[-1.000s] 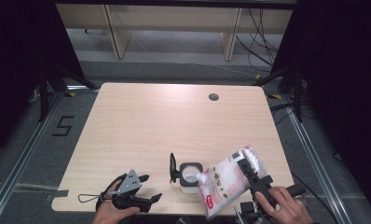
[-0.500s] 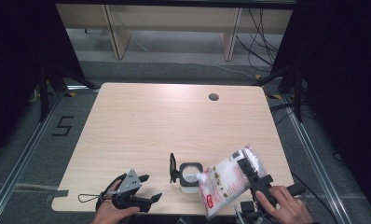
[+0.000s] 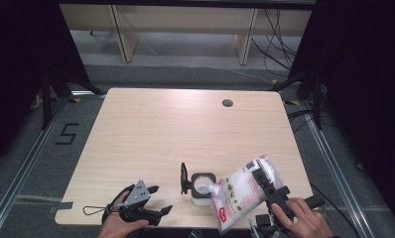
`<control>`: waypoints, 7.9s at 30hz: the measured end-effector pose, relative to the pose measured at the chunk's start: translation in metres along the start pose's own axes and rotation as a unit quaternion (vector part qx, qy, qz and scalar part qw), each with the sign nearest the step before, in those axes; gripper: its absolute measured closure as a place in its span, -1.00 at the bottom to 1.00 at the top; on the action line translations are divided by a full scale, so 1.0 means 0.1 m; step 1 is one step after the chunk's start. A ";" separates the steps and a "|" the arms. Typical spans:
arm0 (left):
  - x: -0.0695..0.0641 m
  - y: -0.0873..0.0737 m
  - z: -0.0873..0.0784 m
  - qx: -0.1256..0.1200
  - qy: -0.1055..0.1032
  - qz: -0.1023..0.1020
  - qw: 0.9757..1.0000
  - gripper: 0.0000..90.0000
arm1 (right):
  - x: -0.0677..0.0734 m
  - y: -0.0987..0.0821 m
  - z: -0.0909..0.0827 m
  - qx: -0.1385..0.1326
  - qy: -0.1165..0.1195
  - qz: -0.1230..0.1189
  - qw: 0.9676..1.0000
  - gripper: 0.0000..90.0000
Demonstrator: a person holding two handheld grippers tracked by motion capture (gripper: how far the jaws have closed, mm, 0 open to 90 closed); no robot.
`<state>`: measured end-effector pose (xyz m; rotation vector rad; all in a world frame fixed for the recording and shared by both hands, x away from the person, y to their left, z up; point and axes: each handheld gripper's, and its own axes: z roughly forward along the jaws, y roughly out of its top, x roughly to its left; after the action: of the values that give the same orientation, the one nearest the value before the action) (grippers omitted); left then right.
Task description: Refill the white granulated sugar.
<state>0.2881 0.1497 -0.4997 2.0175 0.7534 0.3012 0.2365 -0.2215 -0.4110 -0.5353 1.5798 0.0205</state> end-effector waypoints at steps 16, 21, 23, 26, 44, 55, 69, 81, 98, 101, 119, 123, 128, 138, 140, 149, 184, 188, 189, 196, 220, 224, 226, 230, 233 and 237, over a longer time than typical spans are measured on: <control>0.00 0.00 0.00 -0.002 -0.001 -0.002 1.000 -0.55 | 0.00 -0.01 -0.01 0.003 0.006 0.009 1.000 0.00; 0.00 0.00 0.00 -0.002 -0.001 -0.003 1.000 -0.55 | -0.01 -0.01 0.00 -0.002 0.002 0.004 1.000 0.00; 0.00 0.00 0.00 -0.002 0.000 -0.003 1.000 -0.55 | -0.01 -0.01 0.00 -0.004 0.001 0.002 1.000 0.00; 0.00 0.01 0.00 -0.006 0.000 -0.006 1.000 -0.56 | 0.00 -0.01 0.00 -0.005 -0.005 0.001 1.000 0.01; 0.00 0.01 -0.01 -0.003 0.002 -0.002 1.000 -0.56 | -0.02 0.00 -0.02 -0.006 -0.001 0.000 1.000 0.01; -0.01 0.00 0.00 -0.011 0.000 -0.010 1.000 -0.56 | 0.04 -0.04 0.00 -0.006 0.003 0.027 1.000 0.02; 0.00 0.00 -0.01 -0.004 0.001 0.003 1.000 -0.56 | 0.10 -0.06 0.01 -0.001 0.010 0.057 0.998 0.03; 0.00 0.00 -0.02 -0.004 0.002 0.003 1.000 -0.56 | 0.12 -0.07 0.03 0.005 0.018 0.054 0.998 0.05; 0.00 0.00 -0.01 -0.006 0.002 0.005 1.000 -0.56 | 0.17 -0.04 0.04 0.009 0.008 0.029 1.000 0.11; -0.01 0.01 -0.01 -0.012 0.000 -0.004 1.000 -0.56 | 0.14 -0.03 0.04 0.002 -0.002 0.012 1.000 0.11; 0.00 0.00 -0.02 -0.004 0.001 0.004 1.000 -0.56 | 0.09 0.00 0.00 -0.003 -0.002 0.008 1.000 0.11; 0.00 0.01 -0.02 -0.004 0.002 0.002 1.000 -0.56 | 0.11 -0.02 0.01 0.000 0.004 0.015 1.000 0.11; 0.00 0.00 -0.02 -0.005 0.001 0.003 1.000 -0.56 | 0.13 -0.04 0.03 -0.003 0.005 0.026 1.000 0.11; 0.00 0.00 -0.01 -0.015 0.000 -0.002 1.000 -0.56 | 0.09 -0.02 0.00 -0.004 -0.013 0.009 1.000 0.11; 0.00 0.01 -0.01 -0.015 0.002 -0.001 1.000 -0.56 | 0.09 -0.01 0.00 -0.004 -0.015 0.009 1.000 0.11; 0.01 0.00 -0.01 -0.008 0.000 0.003 1.000 -0.56 | 0.07 -0.02 -0.01 0.003 -0.004 0.011 1.000 0.11; -0.01 0.00 -0.01 -0.014 0.002 -0.013 1.000 -0.56 | 0.07 -0.02 -0.02 0.000 -0.002 0.014 1.000 0.11; 0.01 0.00 -0.01 -0.007 0.000 0.002 1.000 -0.56 | 0.07 -0.02 -0.02 0.004 0.003 0.018 1.000 0.11; 0.00 0.00 -0.01 -0.009 0.000 -0.007 1.000 -0.56 | 0.06 -0.01 -0.02 0.003 -0.001 0.011 1.000 0.11; 0.01 0.00 -0.02 -0.007 0.000 0.002 1.000 -0.56 | 0.05 -0.01 -0.03 -0.001 -0.002 0.012 1.000 0.11; 0.01 0.00 -0.01 -0.005 0.003 -0.002 1.000 -0.56 | 0.07 -0.05 -0.01 -0.005 0.005 0.021 1.000 0.11; -0.01 0.00 -0.02 -0.011 0.002 -0.010 1.000 -0.56 | 0.08 -0.06 0.00 -0.011 0.000 0.023 1.000 0.11; -0.01 0.00 -0.02 -0.010 0.003 -0.011 1.000 -0.56 | 0.09 -0.06 0.00 -0.012 -0.004 0.025 1.000 0.11; -0.01 0.00 -0.02 -0.009 0.004 -0.010 1.000 -0.56 | 0.08 -0.05 0.00 -0.010 -0.004 0.024 1.000 0.11; -0.01 0.00 -0.01 -0.014 0.003 -0.012 1.000 -0.56 | 0.07 -0.04 -0.01 -0.010 -0.007 0.019 1.000 0.11; 0.00 0.00 -0.01 -0.007 0.002 -0.003 1.000 -0.56 | 0.06 -0.01 -0.02 -0.006 0.000 0.015 1.000 0.10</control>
<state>0.2878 0.1508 -0.4989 2.0011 0.7562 0.3061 0.2355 -0.2250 -0.4158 -0.5221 1.5879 0.0532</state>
